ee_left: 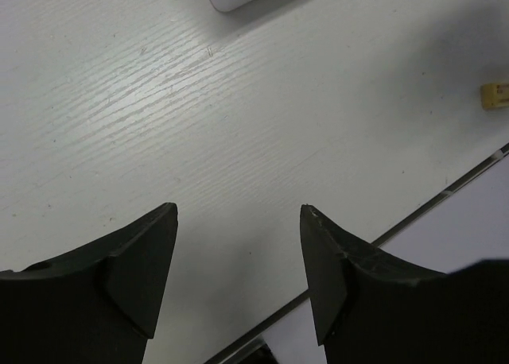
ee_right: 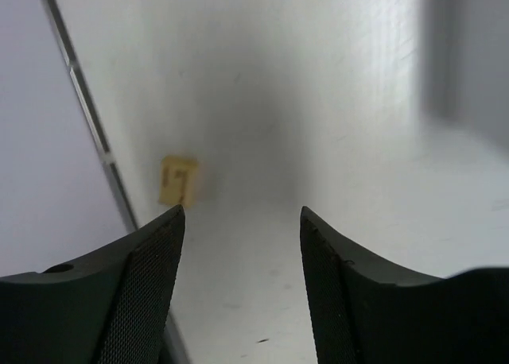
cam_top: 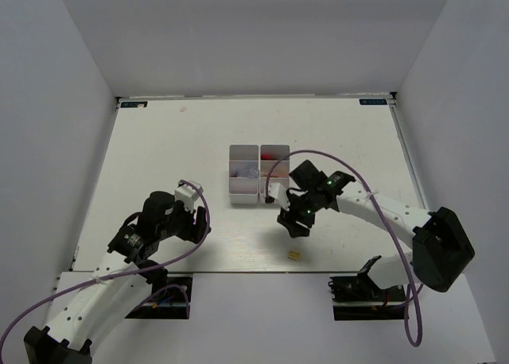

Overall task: Sort the stationery into containers
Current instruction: Pick up the stationery from the corner of the board.

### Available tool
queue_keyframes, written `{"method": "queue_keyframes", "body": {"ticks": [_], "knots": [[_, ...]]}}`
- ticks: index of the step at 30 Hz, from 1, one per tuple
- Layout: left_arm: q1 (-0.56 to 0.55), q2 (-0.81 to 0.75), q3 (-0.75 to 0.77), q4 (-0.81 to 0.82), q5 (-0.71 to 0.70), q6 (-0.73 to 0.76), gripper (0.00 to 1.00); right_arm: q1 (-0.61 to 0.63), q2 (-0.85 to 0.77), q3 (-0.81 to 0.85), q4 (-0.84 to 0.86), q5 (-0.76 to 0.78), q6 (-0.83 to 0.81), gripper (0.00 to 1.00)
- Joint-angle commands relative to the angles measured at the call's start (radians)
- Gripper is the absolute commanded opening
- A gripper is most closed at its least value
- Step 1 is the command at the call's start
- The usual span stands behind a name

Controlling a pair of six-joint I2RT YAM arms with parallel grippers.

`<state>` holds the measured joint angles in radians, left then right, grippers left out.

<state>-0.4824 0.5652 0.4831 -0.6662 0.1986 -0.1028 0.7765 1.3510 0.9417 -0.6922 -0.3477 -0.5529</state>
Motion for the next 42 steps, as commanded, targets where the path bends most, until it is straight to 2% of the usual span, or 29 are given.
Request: {"method": "queue_keyframes", "body": {"ticks": [1,5,8,14,20,27,30,38,41,42], "knots": [[0.004,-0.013,0.018,0.005,-0.007,-0.002,0.73,0.017,0.014,-0.081,-0.066,-0.051,0.100,0.63],[0.004,-0.005,0.018,0.005,-0.010,-0.002,0.75,0.044,0.037,-0.116,-0.021,-0.016,0.146,0.62],[0.004,-0.004,0.018,-0.001,-0.007,-0.002,0.75,0.059,0.085,-0.109,-0.006,-0.013,0.201,0.66],[0.005,-0.001,0.020,0.004,-0.004,0.003,0.76,0.098,0.112,-0.109,0.003,-0.016,0.226,0.68],[0.004,-0.002,0.020,0.002,0.001,0.005,0.76,0.150,0.120,-0.133,0.060,0.052,0.243,0.70],[0.005,-0.005,0.020,0.002,-0.004,0.005,0.76,0.237,0.169,-0.139,0.089,0.197,0.243,0.70],[0.002,-0.008,0.020,0.002,-0.005,0.005,0.76,0.268,0.191,-0.142,0.106,0.254,0.234,0.67],[0.004,-0.010,0.020,0.002,-0.004,0.006,0.76,0.345,0.185,-0.217,0.175,0.400,0.202,0.48],[0.004,-0.014,0.022,-0.001,-0.007,0.003,0.76,0.366,0.188,-0.237,0.192,0.423,0.188,0.38],[0.004,-0.014,0.019,0.000,-0.007,0.006,0.76,0.368,0.191,-0.239,0.197,0.429,0.185,0.31]]}}
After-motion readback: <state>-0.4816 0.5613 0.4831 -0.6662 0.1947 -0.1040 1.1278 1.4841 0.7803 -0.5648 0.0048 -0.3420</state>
